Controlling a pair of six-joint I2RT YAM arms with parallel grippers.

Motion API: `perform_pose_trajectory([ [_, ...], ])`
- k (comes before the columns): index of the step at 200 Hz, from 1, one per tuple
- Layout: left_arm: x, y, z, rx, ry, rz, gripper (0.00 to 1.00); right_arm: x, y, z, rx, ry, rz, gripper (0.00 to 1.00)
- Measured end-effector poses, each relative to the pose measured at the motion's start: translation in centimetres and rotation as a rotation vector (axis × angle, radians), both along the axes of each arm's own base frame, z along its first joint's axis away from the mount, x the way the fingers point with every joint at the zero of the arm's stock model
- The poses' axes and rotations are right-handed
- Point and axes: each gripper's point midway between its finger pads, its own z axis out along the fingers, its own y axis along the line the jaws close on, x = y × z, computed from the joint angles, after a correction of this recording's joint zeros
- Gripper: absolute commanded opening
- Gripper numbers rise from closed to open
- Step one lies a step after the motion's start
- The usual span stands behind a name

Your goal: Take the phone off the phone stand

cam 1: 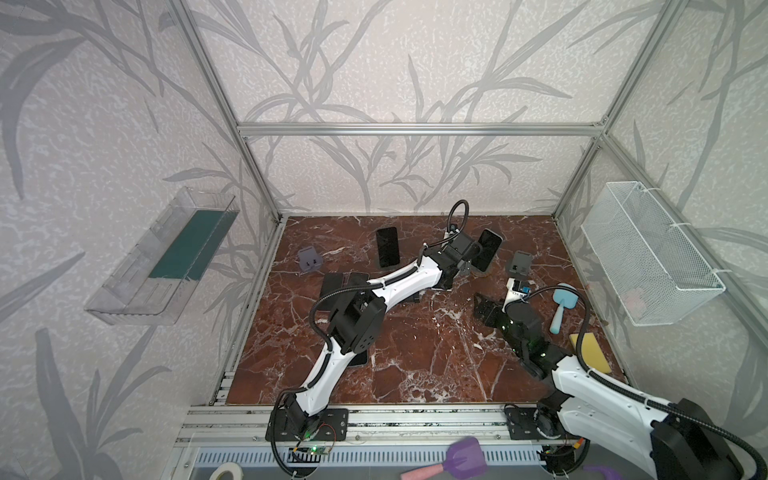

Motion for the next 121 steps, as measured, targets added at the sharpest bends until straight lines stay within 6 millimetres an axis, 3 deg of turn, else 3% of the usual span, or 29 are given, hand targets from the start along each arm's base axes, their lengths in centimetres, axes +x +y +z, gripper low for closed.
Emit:
perform_pose_trajectory([
  [82, 0.7, 0.81, -0.51, 0.051, -0.018, 0.021, 0.82, 0.02, 0.27, -0.39, -0.001, 0.012, 0.012, 0.92],
  [121, 0.81, 0.67, -0.37, 0.053, -0.026, 0.011, 0.73, 0.01, 0.33, -0.4, 0.0, 0.012, 0.016, 0.92],
])
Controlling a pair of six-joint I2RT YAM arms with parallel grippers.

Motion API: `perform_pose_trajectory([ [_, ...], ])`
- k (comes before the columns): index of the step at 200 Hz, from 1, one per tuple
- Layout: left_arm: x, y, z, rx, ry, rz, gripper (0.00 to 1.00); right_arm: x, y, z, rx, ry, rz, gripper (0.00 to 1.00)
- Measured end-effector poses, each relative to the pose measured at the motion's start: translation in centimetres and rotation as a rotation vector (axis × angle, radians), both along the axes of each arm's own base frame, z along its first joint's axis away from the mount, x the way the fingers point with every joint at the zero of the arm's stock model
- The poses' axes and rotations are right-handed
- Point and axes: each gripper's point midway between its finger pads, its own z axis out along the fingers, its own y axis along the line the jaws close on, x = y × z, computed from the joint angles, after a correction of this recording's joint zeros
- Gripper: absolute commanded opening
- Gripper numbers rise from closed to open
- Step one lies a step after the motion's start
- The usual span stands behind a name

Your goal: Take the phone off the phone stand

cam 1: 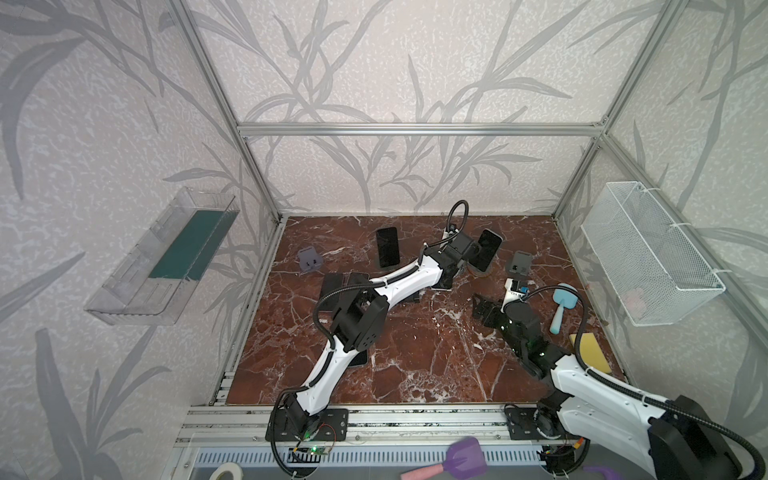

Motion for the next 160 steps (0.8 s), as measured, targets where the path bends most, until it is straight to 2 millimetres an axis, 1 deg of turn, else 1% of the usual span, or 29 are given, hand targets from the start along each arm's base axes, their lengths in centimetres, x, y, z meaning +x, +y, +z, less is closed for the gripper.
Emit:
perform_pose_trajectory([
  [29, 0.1, -0.1, 0.1, 0.001, -0.009, -0.004, 0.69, 0.0, 0.0, 0.0, 0.0, 0.0, 0.0, 0.92],
  [79, 0.1, -0.1, 0.0, -0.004, -0.028, -0.009, 0.66, 0.0, 0.0, 0.0, 0.0, 0.0, 0.0, 0.92],
  [104, -0.1, -0.1, 0.2, -0.008, -0.035, -0.025, 0.65, 0.0, 0.0, 0.0, 0.0, 0.0, 0.0, 0.92],
  [133, -0.9, -0.4, 0.4, -0.014, -0.034, -0.073, 0.62, 0.0, 0.0, 0.0, 0.001, 0.0, 0.0, 0.91],
  [160, -1.4, -0.7, 1.3, -0.021, -0.037, -0.116, 0.61, 0.0, 0.0, 0.0, 0.001, 0.0, 0.0, 0.91],
])
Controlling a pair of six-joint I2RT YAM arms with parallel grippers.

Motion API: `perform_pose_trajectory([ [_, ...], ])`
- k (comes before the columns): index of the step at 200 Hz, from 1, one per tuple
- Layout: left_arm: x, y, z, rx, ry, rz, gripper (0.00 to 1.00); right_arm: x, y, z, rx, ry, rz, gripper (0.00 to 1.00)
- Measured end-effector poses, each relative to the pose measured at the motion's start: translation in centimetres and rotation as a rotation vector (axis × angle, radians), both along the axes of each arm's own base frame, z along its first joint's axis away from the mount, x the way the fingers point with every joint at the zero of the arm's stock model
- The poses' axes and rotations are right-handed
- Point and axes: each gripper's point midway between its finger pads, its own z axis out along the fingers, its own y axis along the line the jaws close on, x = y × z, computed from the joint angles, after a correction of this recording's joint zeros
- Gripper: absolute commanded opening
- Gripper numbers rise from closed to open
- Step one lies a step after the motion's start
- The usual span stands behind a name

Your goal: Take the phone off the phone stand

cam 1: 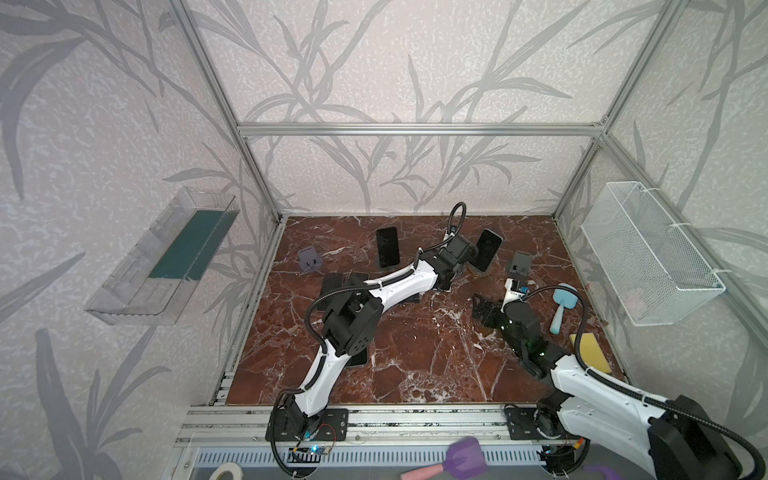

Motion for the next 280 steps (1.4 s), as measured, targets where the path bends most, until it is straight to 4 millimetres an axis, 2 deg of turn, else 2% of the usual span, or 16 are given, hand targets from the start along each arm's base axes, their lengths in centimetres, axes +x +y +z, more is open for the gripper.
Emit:
perform_pose_trajectory([
  [81, -1.5, -1.2, 5.5, -0.076, -0.054, -0.103, 0.6, 0.1, 0.3, -0.2, 0.027, 0.01, 0.001, 0.91],
  [152, -3.1, 0.5, 9.3, -0.081, -0.103, -0.129, 0.6, 0.1, 0.6, -0.4, 0.033, 0.016, 0.013, 0.91],
  [189, -4.7, 2.5, 10.9, -0.08, -0.114, -0.134, 0.6, 0.1, 0.6, -0.4, 0.033, 0.016, 0.014, 0.91],
  [209, -5.7, 4.2, 12.0, -0.072, -0.123, -0.129, 0.6, 0.1, 0.6, -0.4, 0.033, 0.016, 0.014, 0.91],
  [235, -7.4, 7.7, 13.5, -0.047, -0.136, -0.107, 0.6, 0.1, 0.6, -0.4, 0.035, 0.017, 0.017, 0.91],
  [256, -8.8, 11.8, 14.0, -0.025, -0.132, -0.065, 0.6, 0.1, 0.6, -0.3, 0.036, 0.014, 0.017, 0.91],
  [280, -10.5, 18.2, 13.3, 0.016, -0.087, 0.024, 0.59, 0.1, 0.6, -0.3, 0.037, 0.015, 0.018, 0.91],
])
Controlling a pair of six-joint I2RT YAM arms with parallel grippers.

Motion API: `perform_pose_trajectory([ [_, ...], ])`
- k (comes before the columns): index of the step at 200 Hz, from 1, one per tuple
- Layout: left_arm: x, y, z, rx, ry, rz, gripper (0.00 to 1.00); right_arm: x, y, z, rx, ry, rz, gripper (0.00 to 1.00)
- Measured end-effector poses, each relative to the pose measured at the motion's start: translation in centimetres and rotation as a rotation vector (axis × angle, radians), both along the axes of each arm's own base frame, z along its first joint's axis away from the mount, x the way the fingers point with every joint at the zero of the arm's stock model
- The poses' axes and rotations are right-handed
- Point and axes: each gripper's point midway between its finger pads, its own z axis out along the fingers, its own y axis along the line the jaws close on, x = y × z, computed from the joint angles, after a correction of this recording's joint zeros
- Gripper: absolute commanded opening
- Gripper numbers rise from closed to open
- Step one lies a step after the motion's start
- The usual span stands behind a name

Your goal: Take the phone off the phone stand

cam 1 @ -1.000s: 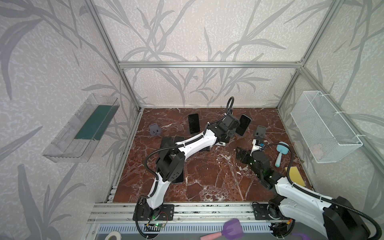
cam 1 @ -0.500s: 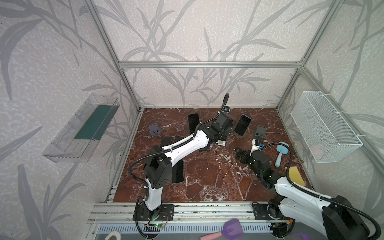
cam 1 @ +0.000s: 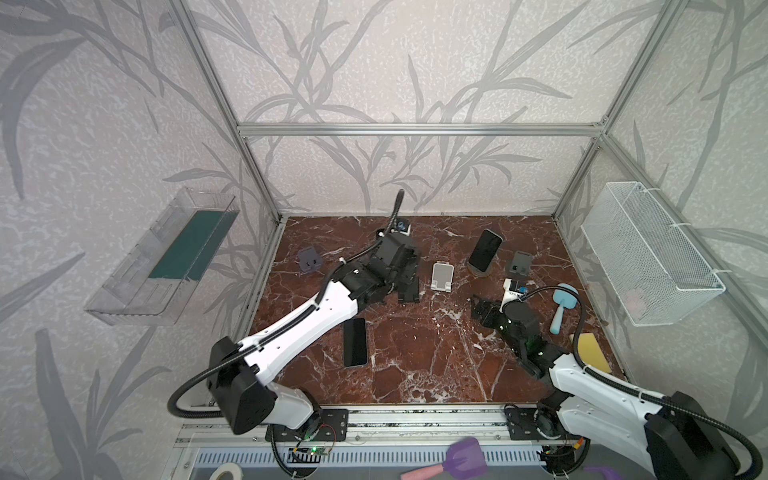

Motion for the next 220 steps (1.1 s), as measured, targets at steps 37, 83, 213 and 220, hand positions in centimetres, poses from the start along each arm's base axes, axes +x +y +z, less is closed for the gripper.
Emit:
perform_pose_trajectory([
  [37, -4.7, 8.6, -0.7, 0.072, 0.066, 0.129, 0.6, 0.0, 0.1, -0.5, -0.001, 0.015, 0.004, 0.91],
  [83, -9.5, 15.2, -4.5, 0.097, 0.169, 0.279, 0.61, 0.1, 0.4, -1.1, 0.002, 0.031, 0.014, 0.91],
  [213, -8.7, 18.1, -14.7, 0.064, 0.517, 0.412, 0.58, 0.1, 0.4, -0.1, 0.021, 0.003, 0.014, 0.91],
  [220, -8.7, 18.3, -15.2, 0.066, 0.533, 0.426, 0.58, 0.1, 0.4, 0.0, 0.022, 0.003, 0.014, 0.91],
])
